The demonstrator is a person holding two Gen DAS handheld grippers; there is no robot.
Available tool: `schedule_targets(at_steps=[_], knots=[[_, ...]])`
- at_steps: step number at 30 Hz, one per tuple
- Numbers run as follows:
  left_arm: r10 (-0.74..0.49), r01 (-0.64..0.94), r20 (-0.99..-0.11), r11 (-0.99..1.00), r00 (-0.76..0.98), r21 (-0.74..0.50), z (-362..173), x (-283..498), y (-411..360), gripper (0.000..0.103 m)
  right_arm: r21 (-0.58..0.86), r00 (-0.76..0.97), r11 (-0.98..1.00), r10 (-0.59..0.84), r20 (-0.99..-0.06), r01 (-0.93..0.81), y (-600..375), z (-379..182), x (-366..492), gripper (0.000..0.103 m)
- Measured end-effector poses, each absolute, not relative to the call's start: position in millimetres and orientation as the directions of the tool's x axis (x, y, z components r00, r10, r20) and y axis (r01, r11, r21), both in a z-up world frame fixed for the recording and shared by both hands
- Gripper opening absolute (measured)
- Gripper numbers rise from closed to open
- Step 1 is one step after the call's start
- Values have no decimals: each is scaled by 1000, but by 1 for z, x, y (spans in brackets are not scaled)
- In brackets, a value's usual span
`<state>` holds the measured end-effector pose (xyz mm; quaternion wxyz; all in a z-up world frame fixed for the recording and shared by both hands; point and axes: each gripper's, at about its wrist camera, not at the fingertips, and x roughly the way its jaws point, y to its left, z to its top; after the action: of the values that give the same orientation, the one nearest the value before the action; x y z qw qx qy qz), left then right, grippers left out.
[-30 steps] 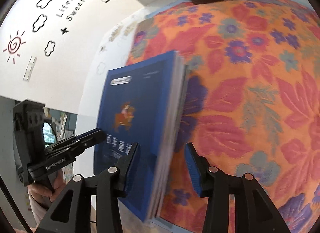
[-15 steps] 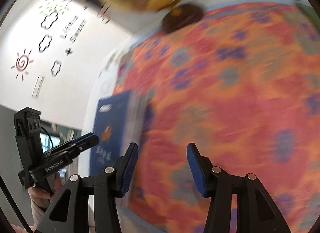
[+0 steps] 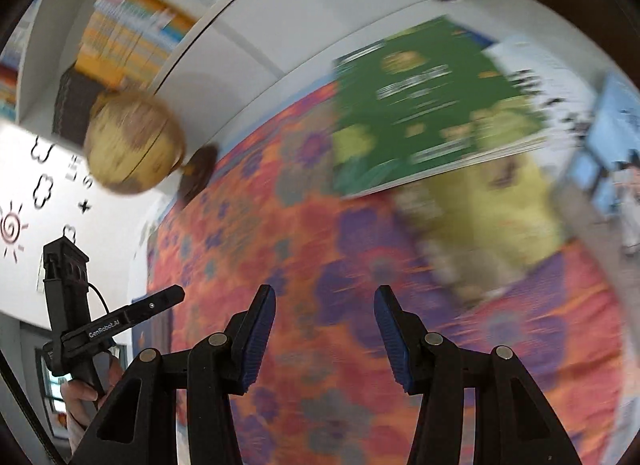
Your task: Organize books
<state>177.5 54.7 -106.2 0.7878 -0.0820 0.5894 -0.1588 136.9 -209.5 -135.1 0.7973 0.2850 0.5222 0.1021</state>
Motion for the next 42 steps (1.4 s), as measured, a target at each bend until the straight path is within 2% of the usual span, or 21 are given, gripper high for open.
schedule_targets(at_steps=[4,9,16,24,27,30,36,39,42], knots=[[-349,213,-904,930,249,-300,-114,190,0,33,447,417,874,340,-843,190,-246,-137,144,50],[-362,229,-905,922,225,-312,-124,207,-39,34,354,411,914,250,-877,199,-277,-139,155,50],[-352,231,-908,925,225,-302,-137,232,-73,34,329,416,925,226,-881,193,-309,-142,174,50],[-301,257,-910,939,284,-230,-139,245,-89,34,281,423,944,185,-887,175,-305,-149,188,51],[-293,274,-906,938,306,-211,-139,249,-95,34,266,476,949,157,-865,170,-305,-146,186,51],[-300,260,-906,939,298,-226,-144,255,-96,34,233,525,956,107,-844,179,-308,-144,186,51],[-330,230,-879,937,343,-262,-141,257,-93,34,267,556,934,95,-826,237,-327,-150,194,51],[-424,221,-829,905,365,-365,-134,257,-85,35,334,566,916,158,-809,223,-333,-155,199,51],[-493,243,-815,868,305,-433,-141,261,-94,38,330,607,920,142,-782,210,-332,-150,202,51]])
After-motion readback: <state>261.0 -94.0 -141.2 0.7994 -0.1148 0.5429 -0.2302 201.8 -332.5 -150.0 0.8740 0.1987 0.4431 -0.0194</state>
